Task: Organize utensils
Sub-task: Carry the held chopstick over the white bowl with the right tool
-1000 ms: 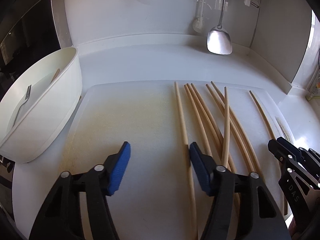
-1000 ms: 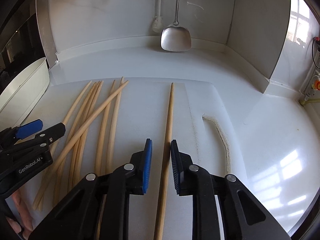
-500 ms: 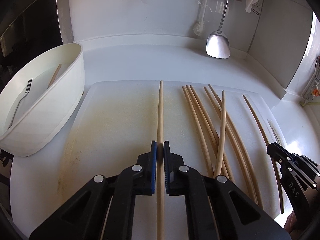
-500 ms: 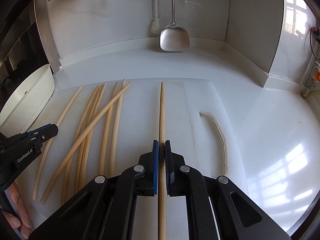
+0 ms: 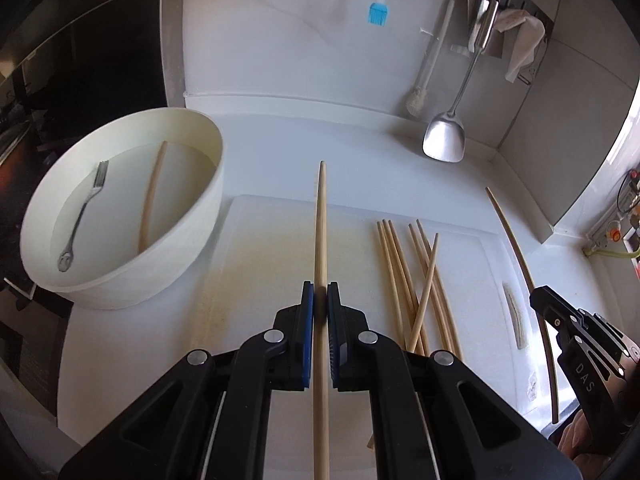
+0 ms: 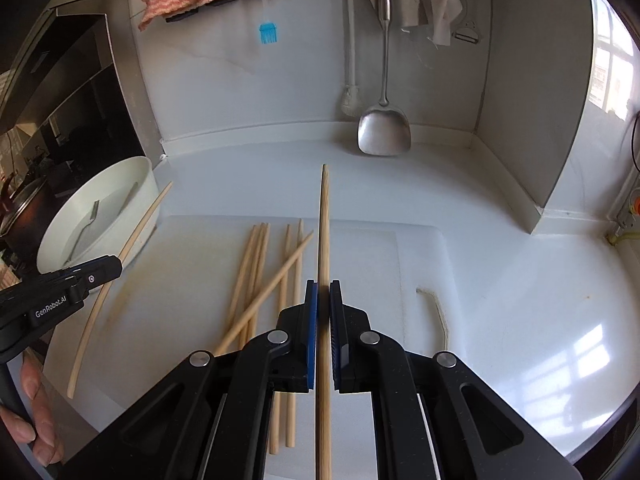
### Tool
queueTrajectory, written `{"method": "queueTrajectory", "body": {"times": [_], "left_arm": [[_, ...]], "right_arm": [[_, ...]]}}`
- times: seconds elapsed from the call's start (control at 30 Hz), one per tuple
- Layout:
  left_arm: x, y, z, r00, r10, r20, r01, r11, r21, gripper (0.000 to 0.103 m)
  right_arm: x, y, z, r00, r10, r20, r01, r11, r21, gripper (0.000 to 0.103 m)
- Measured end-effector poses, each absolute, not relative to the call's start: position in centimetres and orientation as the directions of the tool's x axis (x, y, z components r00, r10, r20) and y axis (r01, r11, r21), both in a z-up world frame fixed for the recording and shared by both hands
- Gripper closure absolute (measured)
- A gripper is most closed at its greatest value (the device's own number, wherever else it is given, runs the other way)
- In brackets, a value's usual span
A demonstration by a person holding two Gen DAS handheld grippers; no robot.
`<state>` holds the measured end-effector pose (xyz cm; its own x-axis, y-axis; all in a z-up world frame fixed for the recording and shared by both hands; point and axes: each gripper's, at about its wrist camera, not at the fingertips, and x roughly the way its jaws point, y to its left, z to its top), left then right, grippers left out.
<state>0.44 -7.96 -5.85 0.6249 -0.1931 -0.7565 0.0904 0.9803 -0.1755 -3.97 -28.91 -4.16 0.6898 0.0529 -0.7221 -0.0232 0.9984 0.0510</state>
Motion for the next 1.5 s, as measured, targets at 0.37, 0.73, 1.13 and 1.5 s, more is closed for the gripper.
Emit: {"method": "queueTrajectory", "body": {"times": [0.37, 0.73, 1.13, 1.5], "left_arm": [[-1.2, 2.0, 0.1, 0.674, -0.066, -0.736, -0.092, 0.981, -0.172, 0.096], [4.7, 14.9, -0.5, 0.683, -0.05, -0.729, -0.091, 0.984, -0.153, 0.096], [11.2, 19.3, -5.4, 0.584, -0.145, -0.798, -0.044, 0.977, -0.21, 0.096], [14.0, 18.9, -9.0, 0.526, -0.144, -0.839, -0.075, 0.974, -0.213, 0.096]], "right_arm": [[-2.0, -20.1, 2.0, 0.689, 0.256, -0.678, -0.256, 0.961, 0.103, 0.097], [5.4, -5.9, 0.6, 0.639, 0.323, -0.698, -0.288, 0.942, 0.172, 0.097], [11.7, 1.2, -4.4, 0.528, 0.361, -0.768, -0.213, 0.932, 0.292, 0.097], [15.7, 3.0, -8.5, 0.423, 0.337, -0.841, -0.225, 0.938, 0.263, 0.097]]}}
